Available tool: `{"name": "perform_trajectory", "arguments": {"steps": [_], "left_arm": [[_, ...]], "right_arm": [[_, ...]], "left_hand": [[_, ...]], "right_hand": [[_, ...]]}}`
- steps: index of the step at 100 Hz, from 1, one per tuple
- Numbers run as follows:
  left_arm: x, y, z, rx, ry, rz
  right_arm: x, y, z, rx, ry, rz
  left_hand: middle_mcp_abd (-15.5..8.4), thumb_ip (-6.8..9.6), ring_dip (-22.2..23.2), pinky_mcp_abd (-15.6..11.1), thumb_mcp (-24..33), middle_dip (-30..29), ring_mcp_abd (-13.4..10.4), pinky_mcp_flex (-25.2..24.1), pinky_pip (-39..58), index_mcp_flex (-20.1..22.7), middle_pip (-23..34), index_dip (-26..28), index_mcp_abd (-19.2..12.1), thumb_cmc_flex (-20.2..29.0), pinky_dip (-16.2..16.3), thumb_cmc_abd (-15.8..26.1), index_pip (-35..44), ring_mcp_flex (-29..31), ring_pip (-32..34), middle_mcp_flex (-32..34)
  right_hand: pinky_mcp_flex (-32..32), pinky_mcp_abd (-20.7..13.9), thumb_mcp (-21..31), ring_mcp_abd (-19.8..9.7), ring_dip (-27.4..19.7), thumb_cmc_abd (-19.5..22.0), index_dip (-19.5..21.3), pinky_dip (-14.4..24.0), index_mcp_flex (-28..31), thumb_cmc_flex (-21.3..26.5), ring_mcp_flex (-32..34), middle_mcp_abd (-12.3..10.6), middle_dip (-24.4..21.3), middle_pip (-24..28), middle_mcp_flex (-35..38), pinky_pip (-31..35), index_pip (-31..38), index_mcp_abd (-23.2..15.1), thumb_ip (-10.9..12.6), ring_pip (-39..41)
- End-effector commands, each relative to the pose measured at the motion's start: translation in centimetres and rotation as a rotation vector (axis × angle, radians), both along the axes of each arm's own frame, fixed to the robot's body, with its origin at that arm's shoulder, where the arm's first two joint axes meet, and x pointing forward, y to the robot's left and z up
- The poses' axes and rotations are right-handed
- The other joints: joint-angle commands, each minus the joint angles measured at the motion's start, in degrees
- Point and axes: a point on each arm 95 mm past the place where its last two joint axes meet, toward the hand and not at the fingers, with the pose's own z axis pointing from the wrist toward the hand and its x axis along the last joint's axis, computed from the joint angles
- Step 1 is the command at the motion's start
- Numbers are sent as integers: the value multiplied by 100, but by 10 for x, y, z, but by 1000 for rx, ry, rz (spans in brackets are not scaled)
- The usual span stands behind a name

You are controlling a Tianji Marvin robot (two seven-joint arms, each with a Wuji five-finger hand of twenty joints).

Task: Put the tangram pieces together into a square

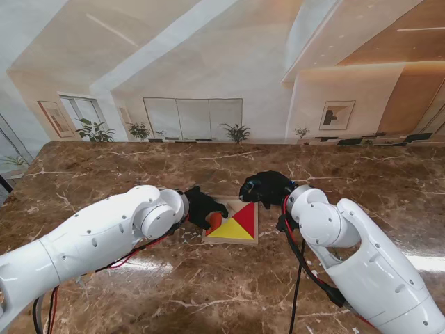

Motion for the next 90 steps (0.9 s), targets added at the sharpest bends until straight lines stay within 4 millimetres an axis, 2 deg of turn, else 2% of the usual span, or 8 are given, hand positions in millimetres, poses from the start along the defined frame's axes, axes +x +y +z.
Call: {"name": "perform_trajectory", "arguments": {"steps": [1,90], "left_arm": [[2,3,-2,15,4,9],[-4,16,-7,9,27,-2]], "right_arm": [[-2,-1,-6,2,26,0],[-2,-1,-7,-6,32,-1]], "left_hand": [[-66,41,93,-59,-89,121,-8,-25,217,-40,130,-18,-48,76,194,110,73,76,229,90],[-33,62,69,-63,-93,85,2,-49,172,-1,5,6,-55,74,169,133,80,54,187,83]], "right_hand": [[13,-14,59,19,-38,123,-25,-25,77,-322,187,10,-12,76,55,252,100,56,149,133],[8,-12,57,19,-38,136,-26,-25,83,-325,187,5,-13,76,51,253,99,57,151,136]]}}
